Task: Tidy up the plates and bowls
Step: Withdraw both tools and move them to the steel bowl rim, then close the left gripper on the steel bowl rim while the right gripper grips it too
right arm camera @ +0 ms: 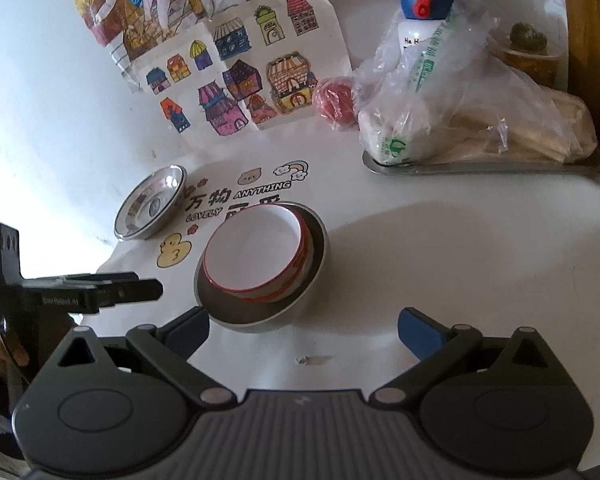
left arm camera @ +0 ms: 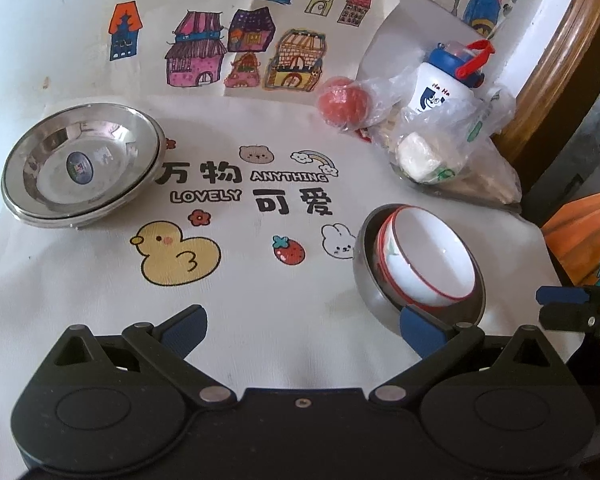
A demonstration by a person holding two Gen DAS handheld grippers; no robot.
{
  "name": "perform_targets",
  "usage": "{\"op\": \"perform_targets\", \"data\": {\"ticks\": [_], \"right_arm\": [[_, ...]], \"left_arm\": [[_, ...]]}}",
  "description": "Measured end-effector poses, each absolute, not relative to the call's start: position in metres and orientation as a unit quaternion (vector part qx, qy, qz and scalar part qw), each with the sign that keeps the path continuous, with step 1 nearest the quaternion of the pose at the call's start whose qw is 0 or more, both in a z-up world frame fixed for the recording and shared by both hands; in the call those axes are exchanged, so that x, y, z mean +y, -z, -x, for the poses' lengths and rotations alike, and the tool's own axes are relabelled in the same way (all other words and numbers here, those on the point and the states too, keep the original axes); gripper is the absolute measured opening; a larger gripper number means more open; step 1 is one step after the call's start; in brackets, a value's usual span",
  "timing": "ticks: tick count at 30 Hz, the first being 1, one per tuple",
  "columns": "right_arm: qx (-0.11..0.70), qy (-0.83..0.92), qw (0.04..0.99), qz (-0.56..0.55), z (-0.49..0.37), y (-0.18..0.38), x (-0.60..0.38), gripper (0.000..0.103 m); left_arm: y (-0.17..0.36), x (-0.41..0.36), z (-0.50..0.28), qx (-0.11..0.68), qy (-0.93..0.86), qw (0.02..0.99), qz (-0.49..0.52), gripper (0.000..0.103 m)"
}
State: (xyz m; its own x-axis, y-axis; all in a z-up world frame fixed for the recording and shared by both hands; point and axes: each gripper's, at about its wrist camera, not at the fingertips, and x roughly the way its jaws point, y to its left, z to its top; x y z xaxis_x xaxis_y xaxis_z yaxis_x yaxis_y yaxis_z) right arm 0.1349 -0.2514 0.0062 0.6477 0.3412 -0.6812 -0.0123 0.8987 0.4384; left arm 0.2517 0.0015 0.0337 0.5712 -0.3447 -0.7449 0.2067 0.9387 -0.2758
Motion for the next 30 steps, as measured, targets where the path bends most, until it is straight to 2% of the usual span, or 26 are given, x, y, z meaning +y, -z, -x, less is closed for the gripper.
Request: {"op": "perform_targets", "data": {"ticks": [4, 11, 21, 30], "right_arm": [[0.408, -0.103, 0.882, -0.211, -0.139, 0.001, -0.254, 0.102], [0.411, -0.109, 0.879, -0.217, -0.15, 0.007, -0.255, 0.093], [0.42, -0.098, 0.874, -0.224, -0.169, 0.017, -0.266, 0.091], [0.431, -0.097, 0.869, -0.225, -0.181, 0.022, -0.271, 0.078]], "left_arm": [[-0.029, 0.001, -0.252, 0.44, 0.149, 0.883, 0.073, 0.102], [-0.025, -0.002, -0.263, 0.45, 0.15, 0.877, 0.079, 0.102], [-0.022, -0.017, -0.281, 0.457, 0.154, 0.874, 0.061, 0.102], [-0.02, -0.019, -0.296, 0.468, 0.167, 0.865, 0.065, 0.099]]}}
